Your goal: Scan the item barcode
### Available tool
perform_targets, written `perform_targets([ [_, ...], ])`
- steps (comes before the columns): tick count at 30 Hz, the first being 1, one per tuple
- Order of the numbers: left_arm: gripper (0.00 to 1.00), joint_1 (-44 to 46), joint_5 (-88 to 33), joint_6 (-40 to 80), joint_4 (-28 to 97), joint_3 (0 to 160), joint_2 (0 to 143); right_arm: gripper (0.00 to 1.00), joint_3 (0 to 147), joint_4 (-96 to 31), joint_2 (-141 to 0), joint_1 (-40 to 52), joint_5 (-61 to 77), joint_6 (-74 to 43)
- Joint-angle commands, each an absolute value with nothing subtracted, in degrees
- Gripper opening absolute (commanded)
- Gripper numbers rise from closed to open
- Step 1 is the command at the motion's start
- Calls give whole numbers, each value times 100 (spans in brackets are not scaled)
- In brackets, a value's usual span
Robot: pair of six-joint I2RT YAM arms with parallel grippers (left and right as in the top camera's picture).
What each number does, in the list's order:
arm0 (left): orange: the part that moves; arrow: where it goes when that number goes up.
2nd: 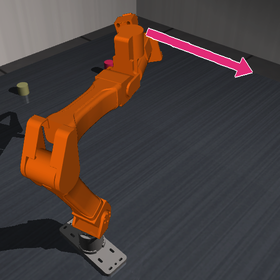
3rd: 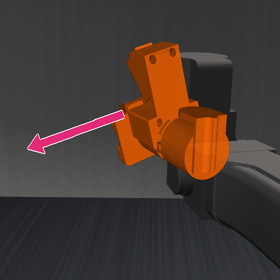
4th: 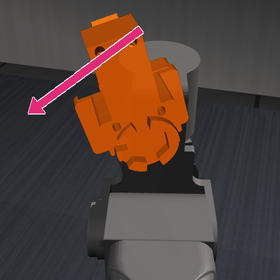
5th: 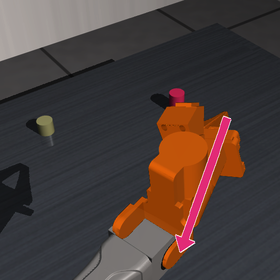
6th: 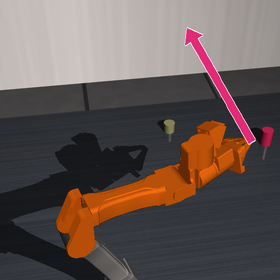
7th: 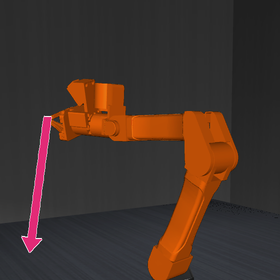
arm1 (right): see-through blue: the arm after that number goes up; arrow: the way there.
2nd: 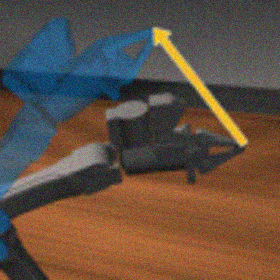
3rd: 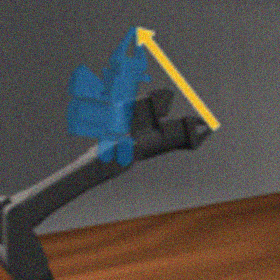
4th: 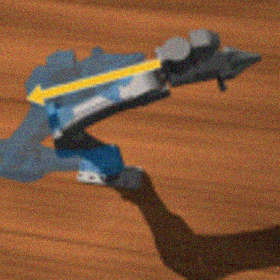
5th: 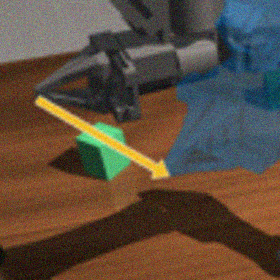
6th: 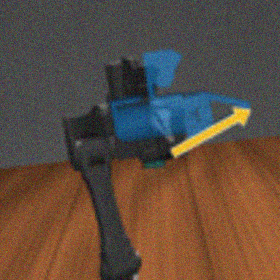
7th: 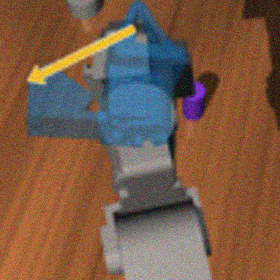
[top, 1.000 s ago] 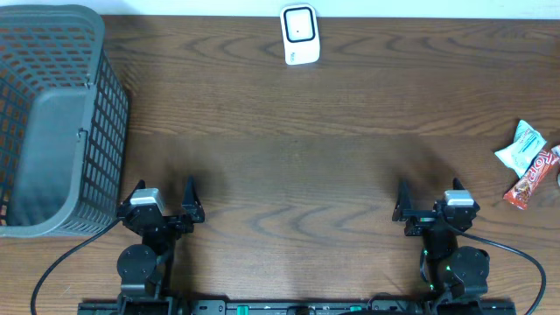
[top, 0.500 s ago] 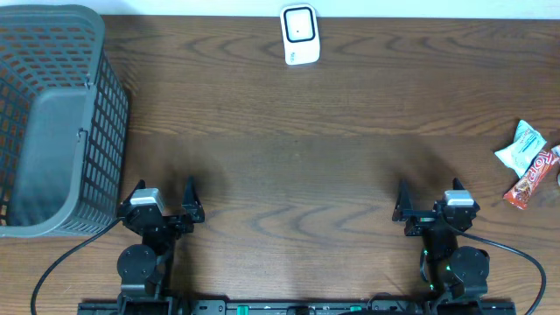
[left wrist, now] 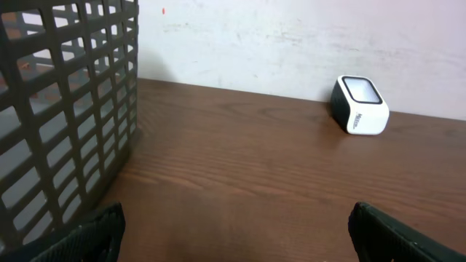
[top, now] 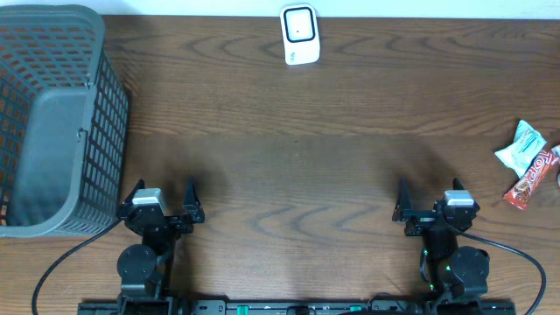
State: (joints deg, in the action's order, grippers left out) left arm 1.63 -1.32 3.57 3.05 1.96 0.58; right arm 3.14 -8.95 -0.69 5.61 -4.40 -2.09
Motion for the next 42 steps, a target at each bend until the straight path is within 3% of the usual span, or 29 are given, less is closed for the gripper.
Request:
perform_targets([
  [1, 98, 185, -84, 126, 397, 23, 10, 99, 250, -880, -32, 604, -397, -119],
  [42, 98, 185, -189, -169, 390, 23, 27, 99, 250, -882, -32, 604, -397, -119],
])
